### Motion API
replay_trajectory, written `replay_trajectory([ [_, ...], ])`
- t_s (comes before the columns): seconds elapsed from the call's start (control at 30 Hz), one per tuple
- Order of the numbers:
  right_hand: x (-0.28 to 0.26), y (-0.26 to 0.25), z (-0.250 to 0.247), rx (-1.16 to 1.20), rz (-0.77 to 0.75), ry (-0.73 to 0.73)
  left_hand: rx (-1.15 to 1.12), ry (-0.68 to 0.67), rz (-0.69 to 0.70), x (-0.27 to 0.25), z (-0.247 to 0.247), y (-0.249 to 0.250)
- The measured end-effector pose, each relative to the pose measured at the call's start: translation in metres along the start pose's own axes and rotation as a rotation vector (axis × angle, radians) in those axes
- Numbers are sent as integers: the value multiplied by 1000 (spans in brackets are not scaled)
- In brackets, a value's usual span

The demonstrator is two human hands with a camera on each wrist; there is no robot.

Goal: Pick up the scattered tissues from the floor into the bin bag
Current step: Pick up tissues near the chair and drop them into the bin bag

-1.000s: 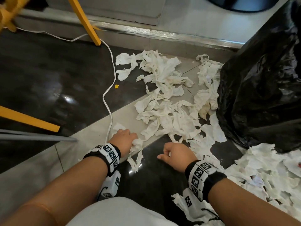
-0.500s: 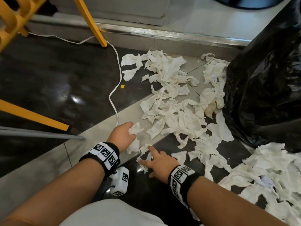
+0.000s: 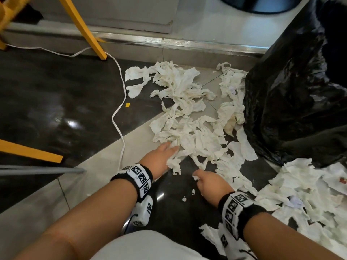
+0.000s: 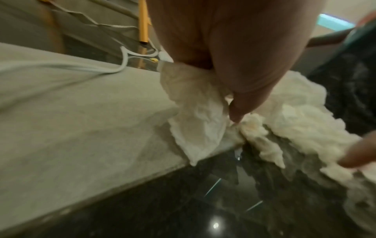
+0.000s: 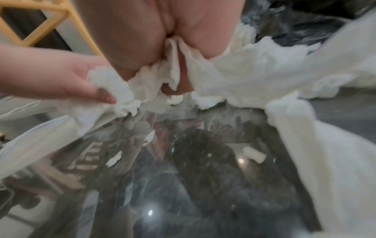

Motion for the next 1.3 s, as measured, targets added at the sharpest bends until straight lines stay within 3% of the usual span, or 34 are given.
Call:
replay_trajectory([
  [0.13,-3,15,-22,100,34,123,122,-76,27,8,8,6],
  [0.37,20,16,-29,33,70,271,34,87,-7,-1,-7,-4],
  [0.43,22,15,-24,36,9,229,18,107,-18,-7,-8,-6],
  [0.53,26,17,-6,-218,-98,-11,-55,175,-29,-16,-11,-4],
  [0.6,27,18,-2,-297,-106,-36,-117,229,-24,-19,-13,-3],
  [0.7,24,17,-15,-164,-4,53,-171,190,-23,-16,-9,-3],
  [0.93,13,13,-71,321,140,411,168,-104,-46,1,12,3],
  [1.0,16,17,-85,439,150,512,185,-72,-29,1,9,5],
  [1.1,22,18,-101,601,153,563,7,74,-43,-1,1,4],
  [1.3,31,12,-84,485,129,377,-108,159,-102,-11,-22,17],
])
Point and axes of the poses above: each hand's wrist, its own x-axis towards the middle knuckle, its own z-axis out of the palm, y = z × x, the point moved 2 cm from there along x, towards the middle knuckle, and after that the axes turned 9 degrees about y, right-handed, at the moved point
